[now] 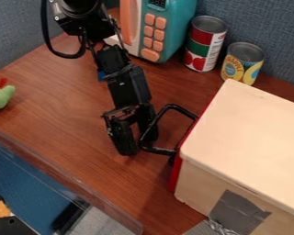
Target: Close the drawer
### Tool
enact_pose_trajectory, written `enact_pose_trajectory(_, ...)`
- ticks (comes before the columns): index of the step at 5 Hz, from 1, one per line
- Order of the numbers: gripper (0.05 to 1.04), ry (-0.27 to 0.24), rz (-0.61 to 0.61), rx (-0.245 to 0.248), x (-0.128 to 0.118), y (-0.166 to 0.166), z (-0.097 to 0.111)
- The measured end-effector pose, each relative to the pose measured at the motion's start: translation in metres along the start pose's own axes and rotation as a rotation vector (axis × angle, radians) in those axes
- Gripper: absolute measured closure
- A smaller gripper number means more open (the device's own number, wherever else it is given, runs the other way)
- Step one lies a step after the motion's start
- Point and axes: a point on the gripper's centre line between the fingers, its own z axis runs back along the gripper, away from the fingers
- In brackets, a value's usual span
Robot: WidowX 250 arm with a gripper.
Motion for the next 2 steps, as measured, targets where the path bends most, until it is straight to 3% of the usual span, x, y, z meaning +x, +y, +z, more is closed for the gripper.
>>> enact_pose_trajectory(2,0.083,0.143,-0.019,-0.118,0.0034,-0.0047,-0.0050)
